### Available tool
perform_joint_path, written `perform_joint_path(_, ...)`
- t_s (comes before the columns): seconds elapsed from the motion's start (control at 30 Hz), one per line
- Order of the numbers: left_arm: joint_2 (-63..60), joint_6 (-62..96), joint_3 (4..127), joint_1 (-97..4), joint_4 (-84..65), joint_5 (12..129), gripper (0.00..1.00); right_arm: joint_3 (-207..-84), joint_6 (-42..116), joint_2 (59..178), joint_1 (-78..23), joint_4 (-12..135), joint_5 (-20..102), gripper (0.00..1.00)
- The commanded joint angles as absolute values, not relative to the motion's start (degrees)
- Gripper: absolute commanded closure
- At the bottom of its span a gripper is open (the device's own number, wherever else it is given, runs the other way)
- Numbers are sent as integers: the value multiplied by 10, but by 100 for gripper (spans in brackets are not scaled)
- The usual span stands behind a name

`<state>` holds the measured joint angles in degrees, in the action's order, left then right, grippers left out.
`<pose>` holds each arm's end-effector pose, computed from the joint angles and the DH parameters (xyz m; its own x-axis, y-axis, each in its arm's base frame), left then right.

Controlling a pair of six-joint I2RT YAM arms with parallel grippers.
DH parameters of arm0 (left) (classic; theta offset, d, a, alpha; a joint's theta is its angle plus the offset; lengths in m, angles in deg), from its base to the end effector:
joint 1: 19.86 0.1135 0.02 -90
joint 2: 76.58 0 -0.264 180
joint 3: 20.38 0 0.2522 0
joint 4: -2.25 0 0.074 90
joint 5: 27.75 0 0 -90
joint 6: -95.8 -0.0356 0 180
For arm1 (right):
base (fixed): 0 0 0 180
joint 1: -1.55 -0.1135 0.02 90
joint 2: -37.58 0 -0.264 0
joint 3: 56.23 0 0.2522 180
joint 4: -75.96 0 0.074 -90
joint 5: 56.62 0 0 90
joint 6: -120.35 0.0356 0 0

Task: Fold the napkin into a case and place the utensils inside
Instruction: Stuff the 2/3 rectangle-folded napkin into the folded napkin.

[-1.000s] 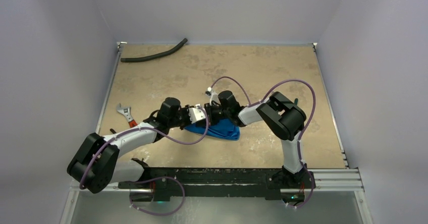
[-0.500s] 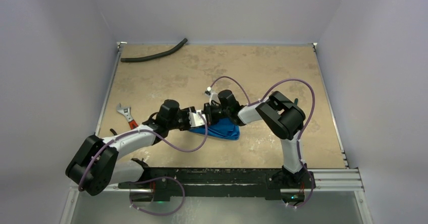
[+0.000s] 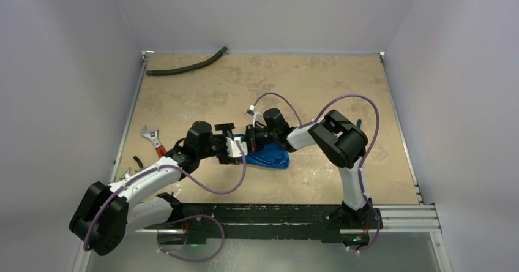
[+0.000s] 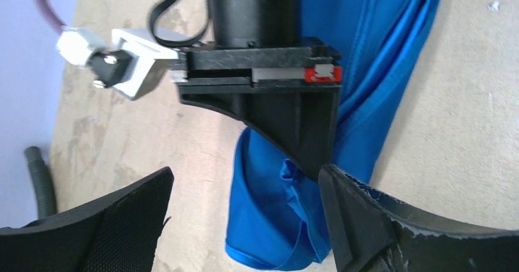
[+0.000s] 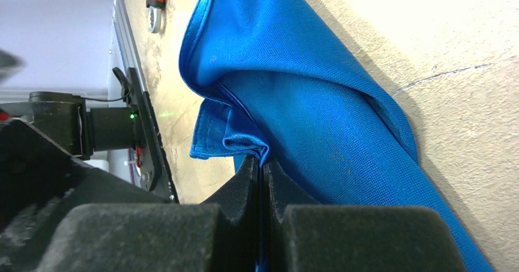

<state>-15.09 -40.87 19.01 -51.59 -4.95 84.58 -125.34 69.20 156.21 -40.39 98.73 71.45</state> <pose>0.1808 -0.1277 0.1983 0.2732 0.6222 -0.7337 0.8300 0.2331 0.5068 0.2839 0.2846 0.1075 -0.8477 -0.0978 -0.5213 -0.5187 0.3582 0.7763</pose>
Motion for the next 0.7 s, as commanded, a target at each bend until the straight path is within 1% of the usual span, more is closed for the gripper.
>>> perform_joint_path(0.0, -113, -453, 184, -522, -55, 851, 10, -1231, 663, 1598, -406, 886, 668, 100)
perform_joint_path(0.13, -69, -449, 177, -524, 16, 783, 8, -1229, 662, 1596, -406, 888, 668, 100)
perform_joint_path(0.37, -38, -437, 181, -524, 45, 747, 9, -1223, 660, 1590, -407, 894, 668, 100)
perform_joint_path(0.43, -38, -430, 184, -523, 45, 742, 13, -1220, 660, 1589, -406, 896, 668, 100)
perform_joint_path(0.57, -37, -405, 199, -523, 38, 746, 34, -1218, 659, 1589, -407, 904, 668, 100)
perform_joint_path(0.6, -37, -402, 202, -523, 36, 748, 36, -1218, 659, 1588, -407, 906, 667, 100)
perform_joint_path(0.67, -34, -403, 202, -523, 34, 749, 37, -1215, 660, 1587, -407, 912, 666, 100)
